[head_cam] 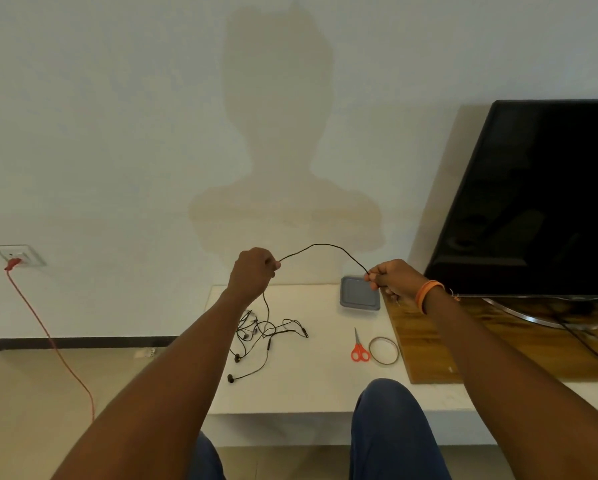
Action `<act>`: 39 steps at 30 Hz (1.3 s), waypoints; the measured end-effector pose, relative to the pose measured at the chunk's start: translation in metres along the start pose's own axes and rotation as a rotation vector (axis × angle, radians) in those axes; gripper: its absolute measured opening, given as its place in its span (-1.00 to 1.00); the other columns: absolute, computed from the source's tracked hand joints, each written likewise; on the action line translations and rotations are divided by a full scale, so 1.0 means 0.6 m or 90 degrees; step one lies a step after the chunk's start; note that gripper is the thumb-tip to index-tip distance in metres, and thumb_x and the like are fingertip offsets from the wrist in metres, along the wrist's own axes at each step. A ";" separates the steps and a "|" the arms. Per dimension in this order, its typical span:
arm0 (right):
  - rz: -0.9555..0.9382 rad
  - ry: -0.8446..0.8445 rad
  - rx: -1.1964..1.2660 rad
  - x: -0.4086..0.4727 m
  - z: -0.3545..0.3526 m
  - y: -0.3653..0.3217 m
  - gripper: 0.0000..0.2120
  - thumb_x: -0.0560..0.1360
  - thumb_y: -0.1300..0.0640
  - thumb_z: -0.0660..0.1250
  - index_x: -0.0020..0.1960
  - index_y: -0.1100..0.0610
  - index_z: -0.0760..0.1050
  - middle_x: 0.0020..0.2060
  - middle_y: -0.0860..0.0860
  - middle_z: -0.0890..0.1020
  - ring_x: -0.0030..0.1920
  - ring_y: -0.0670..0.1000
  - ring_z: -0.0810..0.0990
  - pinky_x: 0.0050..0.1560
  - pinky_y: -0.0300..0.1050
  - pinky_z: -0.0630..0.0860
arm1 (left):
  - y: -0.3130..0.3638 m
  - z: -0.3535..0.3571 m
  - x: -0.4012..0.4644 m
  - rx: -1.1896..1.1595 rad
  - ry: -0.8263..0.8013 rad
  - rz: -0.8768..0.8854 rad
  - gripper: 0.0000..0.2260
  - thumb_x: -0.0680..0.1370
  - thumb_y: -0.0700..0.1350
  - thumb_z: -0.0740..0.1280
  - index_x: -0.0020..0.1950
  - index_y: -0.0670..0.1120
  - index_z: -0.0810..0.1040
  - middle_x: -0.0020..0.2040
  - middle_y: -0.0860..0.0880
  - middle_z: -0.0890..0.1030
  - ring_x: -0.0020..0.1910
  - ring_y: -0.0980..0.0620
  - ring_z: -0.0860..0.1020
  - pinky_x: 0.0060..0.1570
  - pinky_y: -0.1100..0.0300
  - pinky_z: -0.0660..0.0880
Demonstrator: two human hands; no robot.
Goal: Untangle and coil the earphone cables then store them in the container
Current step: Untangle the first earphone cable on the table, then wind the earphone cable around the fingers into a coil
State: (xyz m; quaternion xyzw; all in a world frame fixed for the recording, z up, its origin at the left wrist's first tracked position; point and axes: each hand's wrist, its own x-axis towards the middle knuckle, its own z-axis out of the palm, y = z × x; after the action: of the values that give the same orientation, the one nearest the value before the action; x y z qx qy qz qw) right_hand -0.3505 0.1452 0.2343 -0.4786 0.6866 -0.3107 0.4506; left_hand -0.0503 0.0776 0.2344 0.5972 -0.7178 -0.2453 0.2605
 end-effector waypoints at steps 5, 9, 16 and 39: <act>0.005 -0.018 0.147 0.003 0.013 -0.011 -0.81 0.60 0.28 0.20 0.06 0.35 0.56 -0.29 0.11 0.55 -0.47 -0.08 0.33 -0.44 -0.20 0.29 | -0.031 0.056 -0.013 -0.004 -0.075 -0.005 -0.83 0.50 -0.25 0.33 -0.25 -0.06 0.61 -0.25 0.02 0.63 -0.24 0.06 0.56 -0.30 0.28 0.37; -0.010 -0.021 0.198 -0.001 0.036 -0.025 -0.81 0.61 0.28 0.20 0.08 0.36 0.55 -0.31 0.08 0.54 -0.47 -0.08 0.31 -0.44 -0.21 0.26 | -0.033 0.083 -0.023 -0.040 -0.077 -0.030 -0.85 0.52 -0.24 0.32 -0.20 -0.06 0.62 -0.17 0.01 0.64 -0.16 0.02 0.58 -0.26 0.31 0.40; 0.040 -0.055 0.248 0.020 0.094 0.002 -0.85 0.61 0.30 0.19 0.07 0.32 0.52 -0.30 0.11 0.56 -0.44 -0.02 0.44 -0.41 -0.19 0.39 | -0.043 0.112 -0.058 -0.242 -0.060 -0.096 -0.87 0.55 -0.24 0.31 -0.07 -0.13 0.65 -0.18 0.00 0.68 -0.25 0.09 0.60 -0.24 0.33 0.47; 0.128 -0.060 0.407 0.048 0.354 0.171 -0.85 0.49 0.21 0.39 0.02 0.23 0.65 0.00 0.12 0.70 0.08 -0.05 0.62 0.03 -0.28 0.40 | -0.167 0.274 -0.138 -0.268 -0.009 -0.077 -0.80 0.48 -0.14 0.48 0.05 0.04 0.58 -0.18 0.21 0.64 -0.13 0.33 0.60 -0.13 0.48 0.47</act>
State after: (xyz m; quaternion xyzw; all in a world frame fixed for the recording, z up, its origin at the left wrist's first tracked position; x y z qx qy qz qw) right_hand -0.1987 0.1550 0.0519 -0.2563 0.5766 -0.4421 0.6375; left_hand -0.0743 0.1494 0.0387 0.5695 -0.6155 -0.4094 0.3594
